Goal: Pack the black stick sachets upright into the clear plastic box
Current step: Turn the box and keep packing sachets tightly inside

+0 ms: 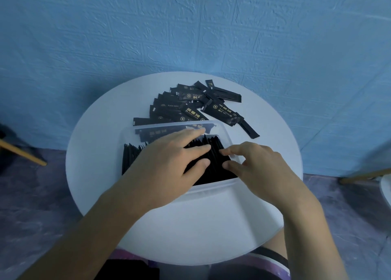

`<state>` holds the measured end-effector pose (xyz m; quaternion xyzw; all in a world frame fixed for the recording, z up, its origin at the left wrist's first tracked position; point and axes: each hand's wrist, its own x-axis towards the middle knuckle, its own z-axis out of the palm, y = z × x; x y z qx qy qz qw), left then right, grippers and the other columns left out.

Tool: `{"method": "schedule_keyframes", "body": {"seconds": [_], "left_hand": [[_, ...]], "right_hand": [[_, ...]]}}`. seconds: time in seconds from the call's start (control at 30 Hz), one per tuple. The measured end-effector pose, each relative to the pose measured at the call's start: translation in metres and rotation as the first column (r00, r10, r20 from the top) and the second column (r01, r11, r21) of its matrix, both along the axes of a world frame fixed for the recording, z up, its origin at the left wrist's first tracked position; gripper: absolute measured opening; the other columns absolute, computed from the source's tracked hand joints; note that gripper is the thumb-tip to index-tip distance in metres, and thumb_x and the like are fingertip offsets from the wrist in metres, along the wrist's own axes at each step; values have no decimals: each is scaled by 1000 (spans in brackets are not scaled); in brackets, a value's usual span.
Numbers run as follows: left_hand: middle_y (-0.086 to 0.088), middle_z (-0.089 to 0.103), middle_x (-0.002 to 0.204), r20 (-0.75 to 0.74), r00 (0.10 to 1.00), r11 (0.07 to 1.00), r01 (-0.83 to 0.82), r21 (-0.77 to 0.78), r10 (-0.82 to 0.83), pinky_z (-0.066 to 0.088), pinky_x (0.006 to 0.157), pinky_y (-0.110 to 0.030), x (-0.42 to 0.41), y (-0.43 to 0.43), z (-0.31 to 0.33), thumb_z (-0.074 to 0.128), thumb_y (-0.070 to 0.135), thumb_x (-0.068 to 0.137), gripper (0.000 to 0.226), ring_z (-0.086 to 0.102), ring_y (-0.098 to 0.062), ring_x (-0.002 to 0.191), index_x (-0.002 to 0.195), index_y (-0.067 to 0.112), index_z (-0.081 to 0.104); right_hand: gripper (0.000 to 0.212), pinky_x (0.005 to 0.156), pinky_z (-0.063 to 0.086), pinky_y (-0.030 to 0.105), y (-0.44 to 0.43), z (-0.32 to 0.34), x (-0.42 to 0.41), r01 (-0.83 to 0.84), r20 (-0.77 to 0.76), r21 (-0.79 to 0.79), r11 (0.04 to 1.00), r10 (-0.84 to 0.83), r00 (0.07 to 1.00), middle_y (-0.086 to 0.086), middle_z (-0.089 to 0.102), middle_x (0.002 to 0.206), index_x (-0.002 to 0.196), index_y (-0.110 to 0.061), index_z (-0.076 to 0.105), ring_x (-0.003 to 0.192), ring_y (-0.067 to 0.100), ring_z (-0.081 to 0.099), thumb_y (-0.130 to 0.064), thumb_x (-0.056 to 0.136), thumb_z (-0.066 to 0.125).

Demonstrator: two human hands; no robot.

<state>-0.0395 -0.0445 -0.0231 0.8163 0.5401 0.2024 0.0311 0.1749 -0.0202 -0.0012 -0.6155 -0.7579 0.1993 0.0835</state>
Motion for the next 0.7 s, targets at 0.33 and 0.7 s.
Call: {"method": "schedule_keyframes", "body": {"seconds": [0.33,0.7], "left_hand": [[22,53,145,66,984,986,-164,-36,166,37,111,-33,-61,-13,-3,25,61,97,59,34,-1,145,129,37,68],[31,37,155,715,645,961,-133,-242,270,22,121,-25,-81,-30,-36,43,34,98,47,28,10,145,145,38,49]], "right_hand": [[37,107,32,20,-6,9,-24,-201,-69,200,959,219,973,-29,36,154,136,-38,61,141,-5,33,-45,100,52],[45,102,34,22,-31,14,-29,-277,225,122,953,245,943,-21,40,154,130,-28,54,139,9,38,-53,103,29]]}}
